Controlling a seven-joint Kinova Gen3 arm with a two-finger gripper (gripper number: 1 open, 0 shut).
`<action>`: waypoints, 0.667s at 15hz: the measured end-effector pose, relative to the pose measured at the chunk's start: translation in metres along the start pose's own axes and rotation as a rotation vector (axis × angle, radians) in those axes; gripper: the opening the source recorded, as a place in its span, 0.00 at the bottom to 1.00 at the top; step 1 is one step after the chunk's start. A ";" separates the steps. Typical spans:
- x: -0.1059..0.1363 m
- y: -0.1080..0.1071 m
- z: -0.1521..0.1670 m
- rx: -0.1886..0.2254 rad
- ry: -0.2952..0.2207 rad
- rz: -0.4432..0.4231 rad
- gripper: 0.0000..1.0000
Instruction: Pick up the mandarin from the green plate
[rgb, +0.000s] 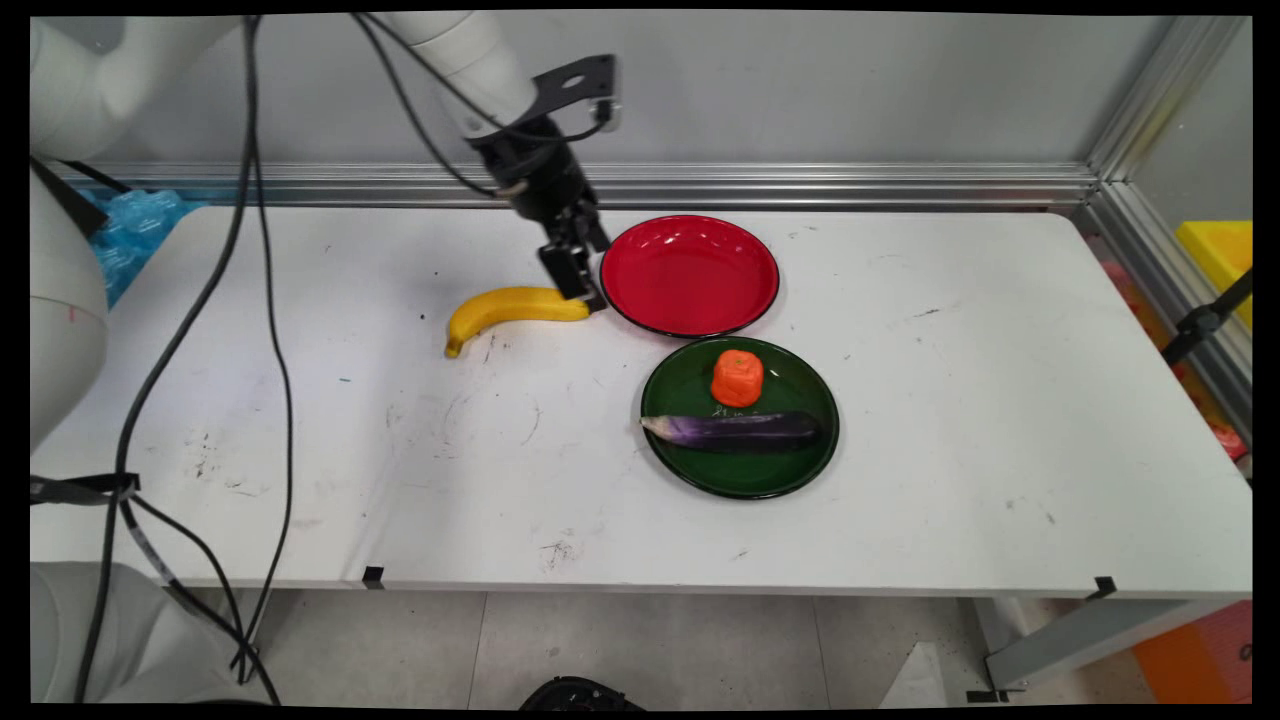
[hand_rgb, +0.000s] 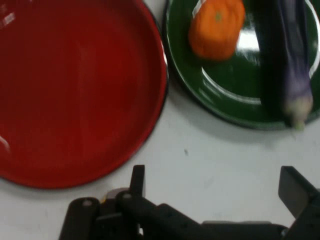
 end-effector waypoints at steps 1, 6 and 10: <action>0.009 -0.002 0.003 0.003 0.009 0.002 1.00; 0.060 -0.009 0.030 0.030 0.043 0.031 1.00; 0.081 -0.004 0.053 0.060 0.053 0.040 1.00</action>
